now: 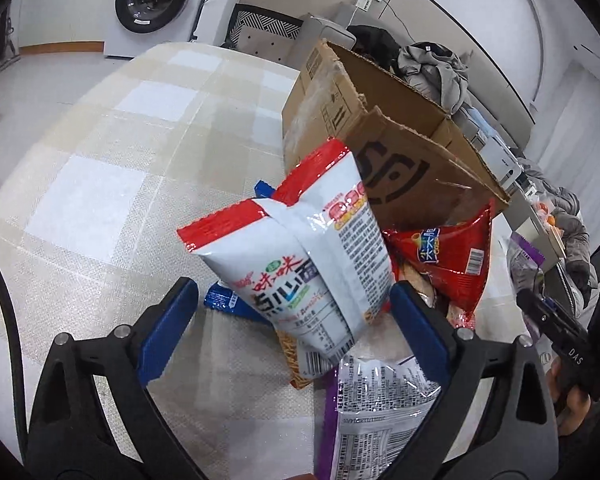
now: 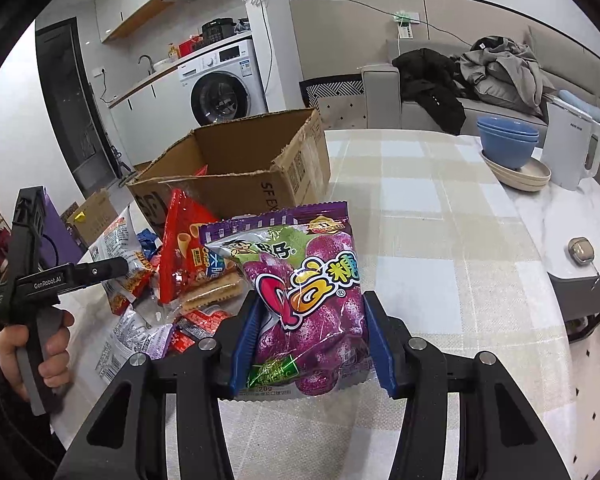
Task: Organize snacks
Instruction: 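Lift the grape candy bag with the right gripper while the left gripper grasps a white noodle bag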
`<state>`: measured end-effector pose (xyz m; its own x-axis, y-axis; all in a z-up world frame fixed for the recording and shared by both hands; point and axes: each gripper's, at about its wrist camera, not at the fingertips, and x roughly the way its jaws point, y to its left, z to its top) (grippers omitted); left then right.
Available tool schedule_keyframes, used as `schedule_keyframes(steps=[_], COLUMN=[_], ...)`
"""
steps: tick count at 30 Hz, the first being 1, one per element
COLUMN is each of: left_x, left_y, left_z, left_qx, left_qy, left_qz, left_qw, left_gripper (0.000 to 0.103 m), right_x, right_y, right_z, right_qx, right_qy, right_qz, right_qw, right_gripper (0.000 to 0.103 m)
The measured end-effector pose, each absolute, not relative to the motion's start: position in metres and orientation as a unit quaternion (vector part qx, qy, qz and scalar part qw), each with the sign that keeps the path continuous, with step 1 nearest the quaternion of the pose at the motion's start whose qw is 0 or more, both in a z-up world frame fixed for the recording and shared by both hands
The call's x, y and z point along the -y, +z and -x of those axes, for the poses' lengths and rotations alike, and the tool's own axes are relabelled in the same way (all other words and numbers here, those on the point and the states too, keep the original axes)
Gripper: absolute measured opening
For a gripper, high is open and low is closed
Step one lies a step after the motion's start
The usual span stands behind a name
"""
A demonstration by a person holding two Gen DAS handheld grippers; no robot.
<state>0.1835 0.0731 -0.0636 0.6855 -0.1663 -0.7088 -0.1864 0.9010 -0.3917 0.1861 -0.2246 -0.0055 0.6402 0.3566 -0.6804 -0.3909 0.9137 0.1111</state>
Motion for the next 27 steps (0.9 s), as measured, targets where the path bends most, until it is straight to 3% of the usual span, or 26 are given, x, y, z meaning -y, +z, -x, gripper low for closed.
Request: schedule_keyframes(steps=[3,6,9,11,14,27], left_x=[-0.073,-0.071,-0.061,-0.056,-0.048,-0.047], left_y=[-0.063,-0.061,-0.058,-0.054,-0.047,-0.032], left_z=[-0.189,-0.197,-0.201,-0.202,-0.199,-0.178], left_qx=[-0.396,-0.397,-0.396,-0.393,-0.393,-0.388], left_qy=[0.010,0.003,0.000,-0.005,-0.008,-0.015], left_qz=[0.221,0.216,0.206,0.197,0.183,0.162], left_qw=[0.891,0.892,0.895,0.898,0.901,0.907], left_gripper=[0.095,0.087,0.075,0.061,0.051,0.042], right_x=[0.222,0.221,0.221,0.220,0.219,0.213], right_y=[-0.004,-0.004,-0.004,-0.006,-0.006,-0.007], right_z=[-0.185,-0.185,-0.186,-0.186,-0.186,-0.182], right_qx=[-0.370,-0.371,-0.373,-0.375,-0.376,-0.373], right_qy=[0.211,0.212,0.211,0.209,0.210,0.219], right_qz=[0.027,0.028,0.030,0.030,0.034,0.042], right_qw=[0.904,0.904,0.903,0.903,0.902,0.901], right_gripper=[0.050,0.050,0.050,0.050,0.050,0.050])
